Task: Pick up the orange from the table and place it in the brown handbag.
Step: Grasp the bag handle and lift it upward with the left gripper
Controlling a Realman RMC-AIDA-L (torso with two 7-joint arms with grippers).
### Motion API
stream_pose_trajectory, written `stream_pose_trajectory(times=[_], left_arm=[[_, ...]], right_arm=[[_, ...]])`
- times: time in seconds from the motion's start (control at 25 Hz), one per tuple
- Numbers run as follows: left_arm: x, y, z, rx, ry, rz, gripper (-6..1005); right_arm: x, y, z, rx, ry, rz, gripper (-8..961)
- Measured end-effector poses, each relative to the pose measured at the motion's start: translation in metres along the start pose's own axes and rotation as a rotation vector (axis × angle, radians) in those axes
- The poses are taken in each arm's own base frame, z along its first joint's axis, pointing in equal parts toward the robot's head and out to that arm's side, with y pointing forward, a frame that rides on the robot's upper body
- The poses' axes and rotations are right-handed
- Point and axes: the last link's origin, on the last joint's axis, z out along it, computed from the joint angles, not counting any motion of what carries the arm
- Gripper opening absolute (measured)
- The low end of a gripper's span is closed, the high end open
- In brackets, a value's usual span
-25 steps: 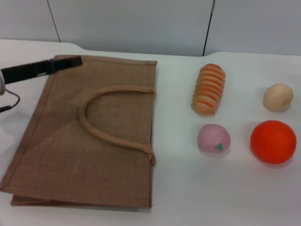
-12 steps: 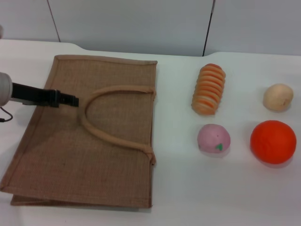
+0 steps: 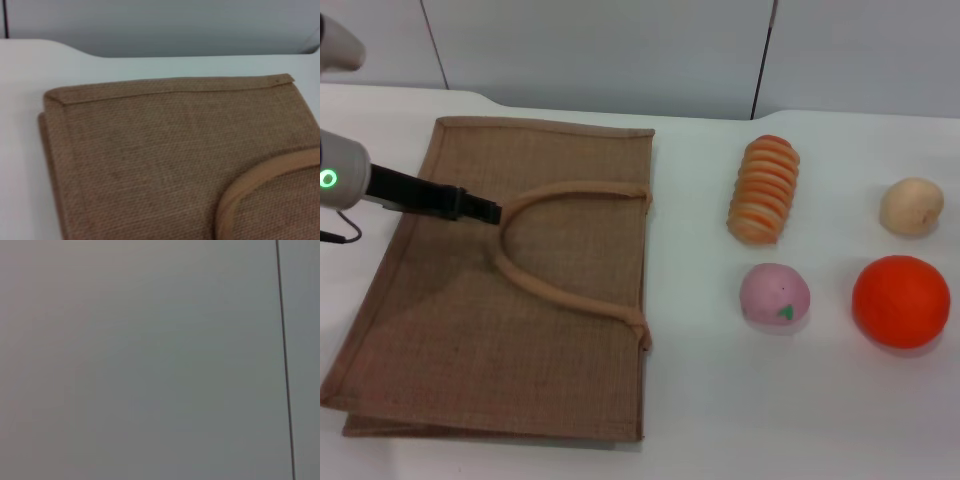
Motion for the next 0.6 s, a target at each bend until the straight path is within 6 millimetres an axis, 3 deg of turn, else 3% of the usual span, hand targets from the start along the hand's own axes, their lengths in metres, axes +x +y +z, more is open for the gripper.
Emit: stream_pose_trajectory(times=[0.32,0.6], left_arm=[[0.003,0.015,0.023,-0.011,-0.052,0.054,691],[0.003,0.019,0.030,0.001,-0.066,0.072,690]], right_arm=[[0.000,0.001,0.000,-0.001,0.000,0.002,767],[0.000,0.001,0.000,0.001,0.000,0.006,768]])
